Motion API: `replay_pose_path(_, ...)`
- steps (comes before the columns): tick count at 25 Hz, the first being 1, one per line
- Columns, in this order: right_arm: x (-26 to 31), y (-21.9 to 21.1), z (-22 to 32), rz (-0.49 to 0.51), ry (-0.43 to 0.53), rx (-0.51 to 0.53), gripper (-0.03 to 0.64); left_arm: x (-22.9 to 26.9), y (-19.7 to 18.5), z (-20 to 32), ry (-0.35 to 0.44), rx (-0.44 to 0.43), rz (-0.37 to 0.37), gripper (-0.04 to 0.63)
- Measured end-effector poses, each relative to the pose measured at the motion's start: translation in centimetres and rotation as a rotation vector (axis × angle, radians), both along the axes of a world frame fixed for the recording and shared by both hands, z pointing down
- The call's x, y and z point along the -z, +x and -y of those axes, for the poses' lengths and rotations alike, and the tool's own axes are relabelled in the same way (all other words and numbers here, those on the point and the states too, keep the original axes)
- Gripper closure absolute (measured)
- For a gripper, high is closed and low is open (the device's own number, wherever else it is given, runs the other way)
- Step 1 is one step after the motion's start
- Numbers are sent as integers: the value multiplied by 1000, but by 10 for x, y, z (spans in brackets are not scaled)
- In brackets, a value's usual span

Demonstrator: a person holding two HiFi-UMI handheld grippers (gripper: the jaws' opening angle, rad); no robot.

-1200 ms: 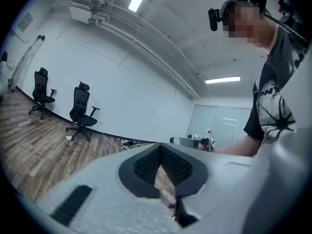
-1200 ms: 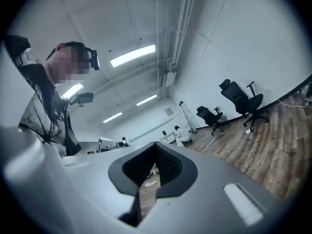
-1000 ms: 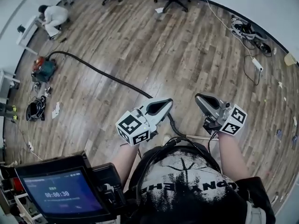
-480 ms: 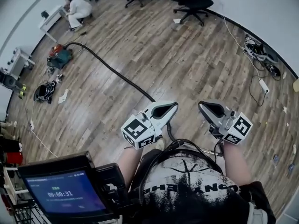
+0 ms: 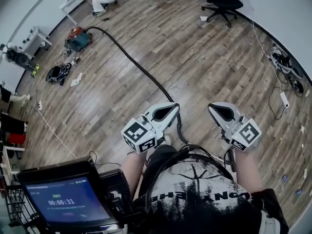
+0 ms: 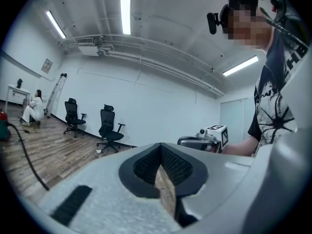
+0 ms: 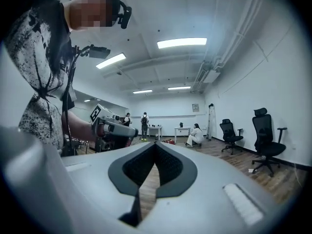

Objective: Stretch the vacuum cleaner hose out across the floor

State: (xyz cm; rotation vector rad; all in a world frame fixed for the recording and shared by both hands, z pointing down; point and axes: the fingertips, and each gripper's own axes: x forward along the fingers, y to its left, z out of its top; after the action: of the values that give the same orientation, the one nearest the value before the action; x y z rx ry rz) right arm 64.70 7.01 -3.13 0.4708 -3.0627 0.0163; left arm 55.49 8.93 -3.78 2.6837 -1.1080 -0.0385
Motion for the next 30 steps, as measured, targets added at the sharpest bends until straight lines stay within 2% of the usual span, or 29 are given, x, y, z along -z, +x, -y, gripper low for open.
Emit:
replay_pose_path(9,16,6,-4,-27,49,-1,611,13,8,-3,31,8,12,595)
replay_pose_path(14,12,10,-6,-50,60,-11,611,11,21,-7,44,-20,69,595)
replay_pose_path(30,3,10,-28,-81,44,-17,611,7,24,-21,20,-15,43,594)
